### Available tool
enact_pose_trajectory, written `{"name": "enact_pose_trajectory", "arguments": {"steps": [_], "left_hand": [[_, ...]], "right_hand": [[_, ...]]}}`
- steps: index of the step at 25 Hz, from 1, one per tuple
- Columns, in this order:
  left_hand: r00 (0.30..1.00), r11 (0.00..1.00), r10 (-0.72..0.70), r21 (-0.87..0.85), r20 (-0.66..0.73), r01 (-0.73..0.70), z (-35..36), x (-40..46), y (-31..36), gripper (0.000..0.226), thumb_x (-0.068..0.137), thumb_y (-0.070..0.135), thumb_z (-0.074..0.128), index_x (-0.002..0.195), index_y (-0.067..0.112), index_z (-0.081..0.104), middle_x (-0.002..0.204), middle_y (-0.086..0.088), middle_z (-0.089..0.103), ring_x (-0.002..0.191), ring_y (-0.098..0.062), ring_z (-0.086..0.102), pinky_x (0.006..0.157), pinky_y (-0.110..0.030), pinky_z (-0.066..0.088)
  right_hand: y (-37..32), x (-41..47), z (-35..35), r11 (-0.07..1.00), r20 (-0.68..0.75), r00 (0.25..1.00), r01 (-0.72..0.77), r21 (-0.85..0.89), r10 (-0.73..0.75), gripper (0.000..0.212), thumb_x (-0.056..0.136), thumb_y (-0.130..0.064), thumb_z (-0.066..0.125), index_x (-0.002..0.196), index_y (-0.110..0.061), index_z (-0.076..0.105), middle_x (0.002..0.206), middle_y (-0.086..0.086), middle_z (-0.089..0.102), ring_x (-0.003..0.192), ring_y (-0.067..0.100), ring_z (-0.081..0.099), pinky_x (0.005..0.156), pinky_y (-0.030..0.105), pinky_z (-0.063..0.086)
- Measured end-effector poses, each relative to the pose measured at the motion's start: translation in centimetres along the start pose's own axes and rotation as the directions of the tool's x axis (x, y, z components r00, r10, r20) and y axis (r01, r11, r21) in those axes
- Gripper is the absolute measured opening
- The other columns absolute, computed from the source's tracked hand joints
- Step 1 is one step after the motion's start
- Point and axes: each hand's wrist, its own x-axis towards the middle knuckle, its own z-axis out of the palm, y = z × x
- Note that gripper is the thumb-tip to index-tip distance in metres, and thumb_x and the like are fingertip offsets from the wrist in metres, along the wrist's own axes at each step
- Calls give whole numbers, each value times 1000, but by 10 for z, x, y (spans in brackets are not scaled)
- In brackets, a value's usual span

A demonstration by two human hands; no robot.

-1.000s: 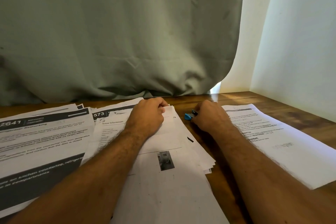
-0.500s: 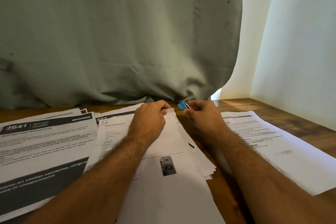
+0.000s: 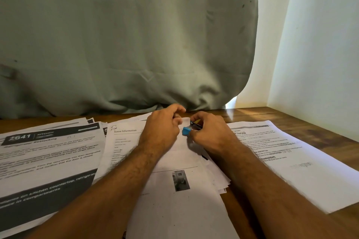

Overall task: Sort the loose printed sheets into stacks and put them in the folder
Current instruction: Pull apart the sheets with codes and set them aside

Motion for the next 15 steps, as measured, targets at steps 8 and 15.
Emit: {"name": "enact_pose_trajectory", "arguments": {"steps": [8, 15], "left_hand": [[993, 995, 89, 29, 74, -91, 1, -5, 1, 25, 98, 17, 62, 114, 36, 57, 102, 4, 69, 90, -12, 65, 83, -35, 61], [989, 992, 115, 45, 89, -120, -1, -8, 2, 26, 98, 17, 63, 117, 34, 57, 97, 6, 68, 86, -10, 65, 81, -33, 61]], "right_hand": [[-3, -4, -7, 976, -10, 994, 103, -191, -107, 51, 74, -57, 72, 115, -29, 67, 100, -7, 72, 86, 10, 63, 84, 35, 56], [-4, -5, -9, 942, 11, 988, 152, -299, -156, 38, 75, -56, 70, 105, -33, 70, 87, -9, 71, 78, 12, 63, 78, 36, 57]]}}
